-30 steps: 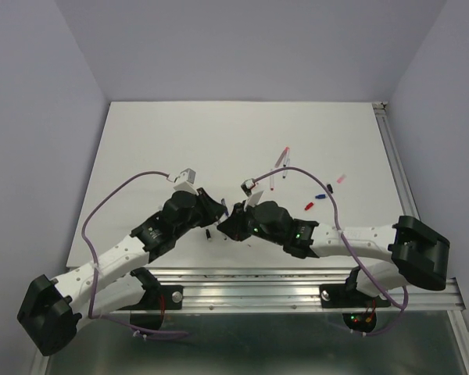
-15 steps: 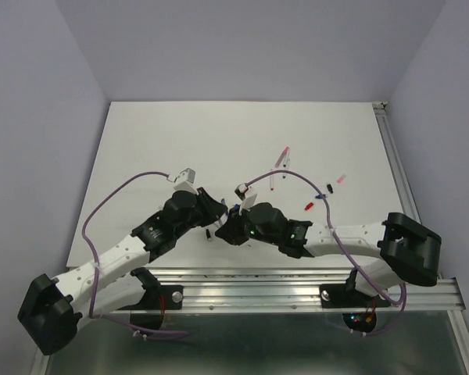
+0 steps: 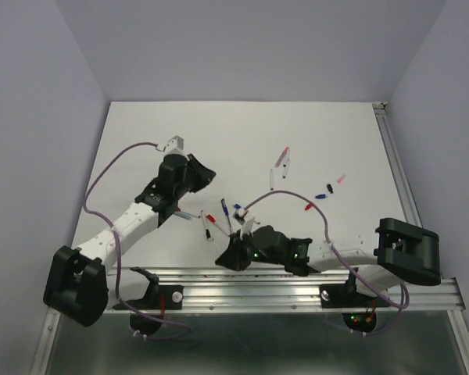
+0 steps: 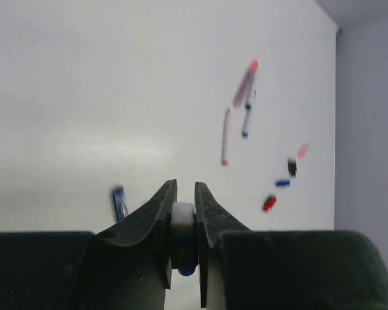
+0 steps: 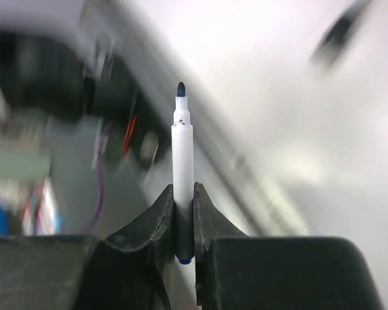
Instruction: Open the pen caps
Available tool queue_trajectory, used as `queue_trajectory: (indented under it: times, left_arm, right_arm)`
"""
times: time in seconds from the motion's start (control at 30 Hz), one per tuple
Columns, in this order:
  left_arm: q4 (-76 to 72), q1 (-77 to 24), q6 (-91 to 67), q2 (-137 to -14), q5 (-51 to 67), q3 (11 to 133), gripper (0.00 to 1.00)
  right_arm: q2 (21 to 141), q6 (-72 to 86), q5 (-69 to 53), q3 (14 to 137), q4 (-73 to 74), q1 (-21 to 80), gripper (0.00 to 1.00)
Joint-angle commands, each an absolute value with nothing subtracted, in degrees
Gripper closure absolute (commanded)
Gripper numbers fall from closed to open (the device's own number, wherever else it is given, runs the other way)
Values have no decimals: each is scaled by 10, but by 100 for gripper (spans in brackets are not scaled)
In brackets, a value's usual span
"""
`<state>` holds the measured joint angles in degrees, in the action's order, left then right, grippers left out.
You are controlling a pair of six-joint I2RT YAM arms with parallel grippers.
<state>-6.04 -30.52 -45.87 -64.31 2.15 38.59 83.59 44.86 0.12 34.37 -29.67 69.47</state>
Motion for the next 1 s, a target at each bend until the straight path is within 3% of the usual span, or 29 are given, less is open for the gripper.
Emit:
queue_trajectory:
  times: [0.0,0.13,0.27,0.33,0.47,0.53,0.73,0.97]
  left_arm:
    - [-151,-224,-421,-700,13,466,100]
    - [-158,-215,-413,-729,41,489,100]
    - [-146,-214,-404,-735,52,483,100]
    - [-150,-215,-398,-738,70,476,100]
    - [-161,-249,-376,-778,118,483,100]
    - [-158,-271,-364,-798,115,495,100]
    - [-89,-363,-323,-918,70,604,100]
    - [-1,-388,-300,-1080,56,784,100]
  right_arm:
    - [822,517,-87,278,-363,789,99]
    - [795,529,-54,241,-382,792,99]
    - [737,525,39,250,-299,792,99]
    - [697,534,109,262,-188,781,99]
    - [639,551,182,281,28,667,99]
    - [613,553,207,279,68,621,99]
    - [524,562,319,288,178,555,99]
    - [533,558,351,282,207,485,99]
